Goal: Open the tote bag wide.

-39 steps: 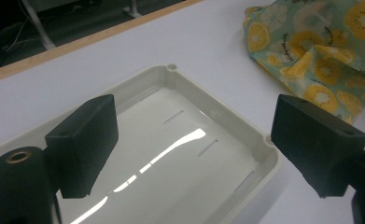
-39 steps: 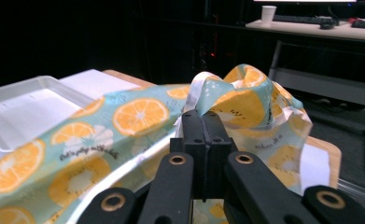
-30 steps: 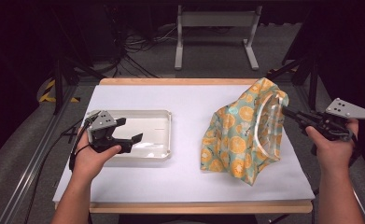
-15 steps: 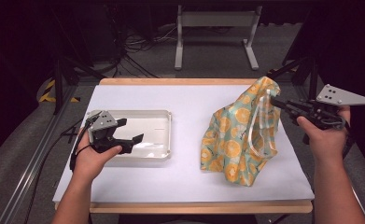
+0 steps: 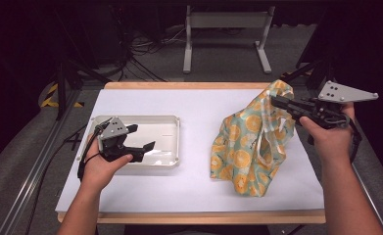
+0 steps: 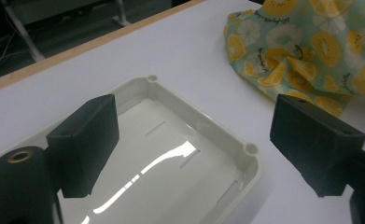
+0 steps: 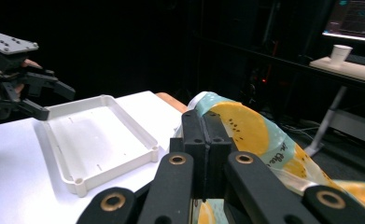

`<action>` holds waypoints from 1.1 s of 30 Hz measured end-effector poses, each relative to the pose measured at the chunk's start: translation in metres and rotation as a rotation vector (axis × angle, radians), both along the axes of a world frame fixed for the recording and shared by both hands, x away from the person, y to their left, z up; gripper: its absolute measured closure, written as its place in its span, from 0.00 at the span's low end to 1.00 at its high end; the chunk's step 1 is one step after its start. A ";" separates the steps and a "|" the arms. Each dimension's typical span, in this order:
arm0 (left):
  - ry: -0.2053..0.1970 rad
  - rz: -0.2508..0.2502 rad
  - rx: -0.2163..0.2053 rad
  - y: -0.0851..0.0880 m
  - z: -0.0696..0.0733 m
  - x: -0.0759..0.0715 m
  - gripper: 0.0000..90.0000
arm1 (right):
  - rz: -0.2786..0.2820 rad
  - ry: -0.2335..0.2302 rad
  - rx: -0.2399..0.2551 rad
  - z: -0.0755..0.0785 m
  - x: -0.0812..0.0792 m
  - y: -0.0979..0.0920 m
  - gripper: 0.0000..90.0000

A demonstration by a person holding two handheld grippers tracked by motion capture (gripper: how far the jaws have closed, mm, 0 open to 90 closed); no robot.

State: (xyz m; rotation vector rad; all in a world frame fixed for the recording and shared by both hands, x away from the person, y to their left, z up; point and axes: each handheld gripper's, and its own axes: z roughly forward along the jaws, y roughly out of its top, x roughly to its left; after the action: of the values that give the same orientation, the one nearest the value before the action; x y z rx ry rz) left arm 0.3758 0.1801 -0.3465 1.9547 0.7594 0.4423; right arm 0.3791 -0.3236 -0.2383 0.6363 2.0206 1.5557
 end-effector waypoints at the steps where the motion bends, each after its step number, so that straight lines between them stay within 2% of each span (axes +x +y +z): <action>1: 0.000 0.000 -0.003 -0.001 0.000 0.000 0.18 | 0.007 0.002 -0.001 0.000 0.001 0.002 1.00; 6: 0.000 -0.012 -0.003 -0.005 -0.001 0.000 0.18 | 0.021 0.008 -0.014 0.002 0.006 0.014 1.00; 11: 0.002 -0.032 0.002 -0.011 -0.001 0.001 0.18 | 0.004 0.010 -0.029 0.003 0.010 0.026 1.00; 15: 0.010 -0.059 -0.013 -0.017 0.000 0.002 0.18 | 0.010 0.014 -0.049 0.005 0.013 0.039 1.00; 20: -0.001 -0.065 0.008 -0.021 0.000 0.002 0.18 | 0.021 0.013 -0.057 0.006 0.017 0.050 1.00; 33: 0.010 -0.102 -0.021 -0.032 0.001 0.005 0.18 | 0.066 0.007 -0.079 0.008 0.023 0.079 1.00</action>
State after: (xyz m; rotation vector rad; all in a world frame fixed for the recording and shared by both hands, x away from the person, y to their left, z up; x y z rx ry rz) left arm 0.3808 0.1481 -0.3453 1.9675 0.6651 0.3617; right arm 0.4019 -0.2450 -0.2299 0.5505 2.1170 1.5039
